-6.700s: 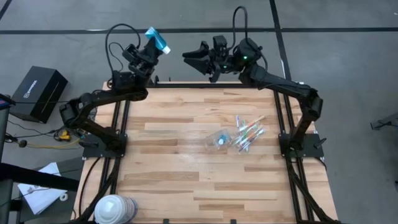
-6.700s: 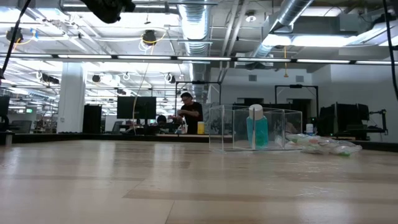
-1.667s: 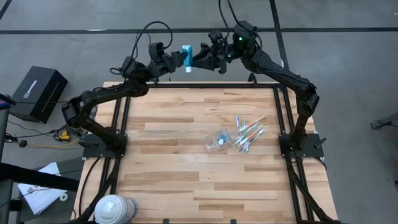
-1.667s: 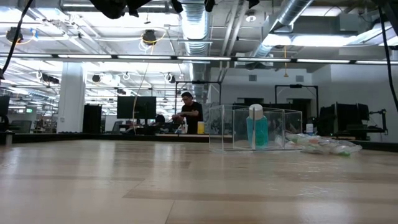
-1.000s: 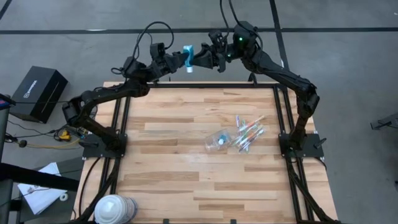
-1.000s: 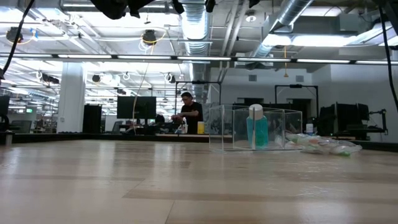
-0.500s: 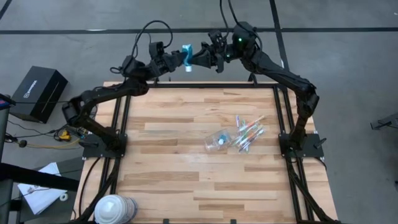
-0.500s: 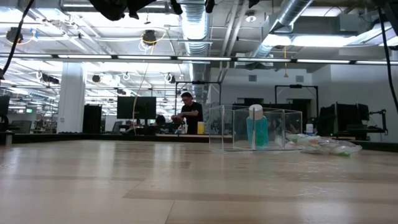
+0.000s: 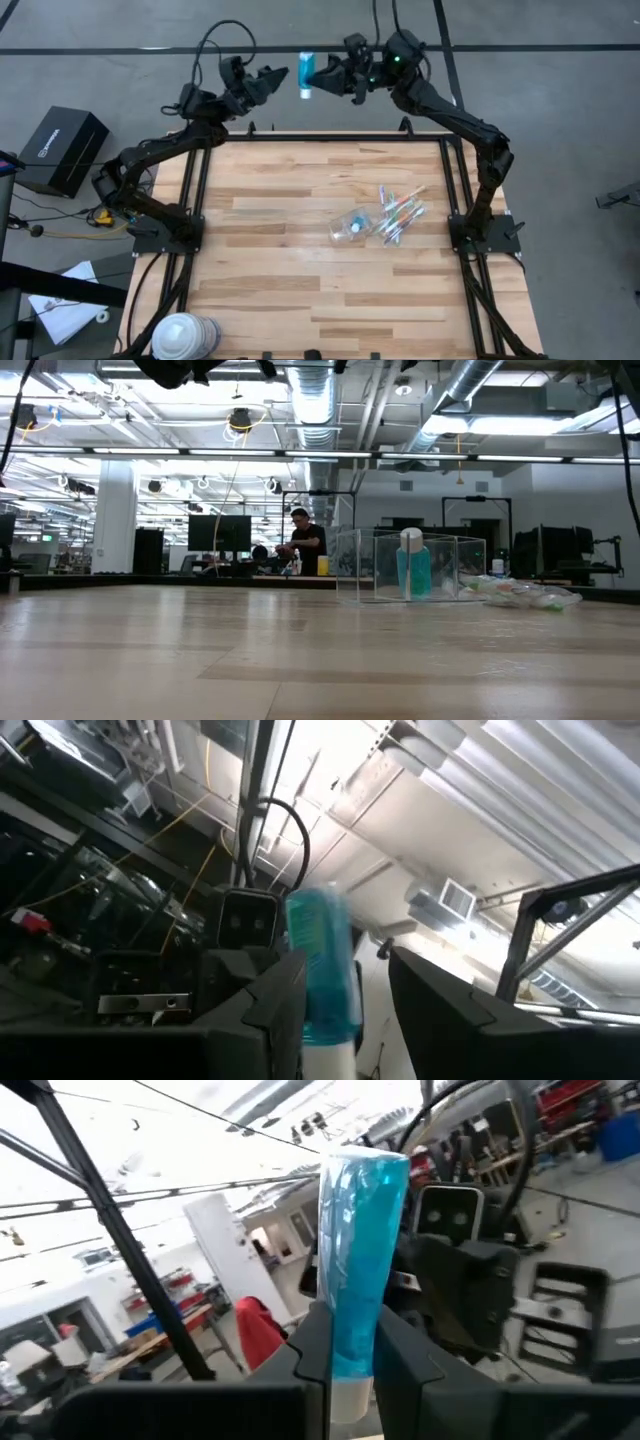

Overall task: Pick & Place toothbrushing station
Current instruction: Put the blue mouthwash into the transparent organizer

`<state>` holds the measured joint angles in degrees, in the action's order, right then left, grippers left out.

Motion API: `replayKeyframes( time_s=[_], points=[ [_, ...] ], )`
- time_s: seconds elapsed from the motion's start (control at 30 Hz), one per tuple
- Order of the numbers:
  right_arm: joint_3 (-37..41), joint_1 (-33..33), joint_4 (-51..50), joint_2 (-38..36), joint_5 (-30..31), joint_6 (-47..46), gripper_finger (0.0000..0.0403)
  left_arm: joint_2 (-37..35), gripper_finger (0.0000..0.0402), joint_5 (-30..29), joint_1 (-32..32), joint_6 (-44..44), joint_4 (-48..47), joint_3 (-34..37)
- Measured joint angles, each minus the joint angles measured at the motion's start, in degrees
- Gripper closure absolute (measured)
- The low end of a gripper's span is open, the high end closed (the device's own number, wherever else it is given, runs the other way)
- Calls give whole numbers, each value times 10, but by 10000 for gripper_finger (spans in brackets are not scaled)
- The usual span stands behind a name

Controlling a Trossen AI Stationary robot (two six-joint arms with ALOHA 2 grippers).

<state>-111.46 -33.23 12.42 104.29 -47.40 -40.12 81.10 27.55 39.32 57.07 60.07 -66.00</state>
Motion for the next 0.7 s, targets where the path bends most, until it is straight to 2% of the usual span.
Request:
replayKeyframes(
  time_s=[0.13, 0.23, 0.43, 0.57, 0.7],
  points=[
    [-1, -6, 24, -3, 8, -1, 368, -2, 267, 18, 0, -5, 4, 0],
    [0, -12, 49, -3, 26, 16, 368, -1, 278, 23, -18, -40, -29, 0],
    [-1, -9, 135, -6, 82, 40, 368, -1, 292, -34, -46, -106, -50, -1],
    [-1, -4, 143, -6, 120, 78, 368, -1, 280, -57, -46, -108, -51, -1],
    [-1, 5, 146, -2, 128, 91, 368, 0, 262, -85, -46, -108, -43, -1]
  ],
)
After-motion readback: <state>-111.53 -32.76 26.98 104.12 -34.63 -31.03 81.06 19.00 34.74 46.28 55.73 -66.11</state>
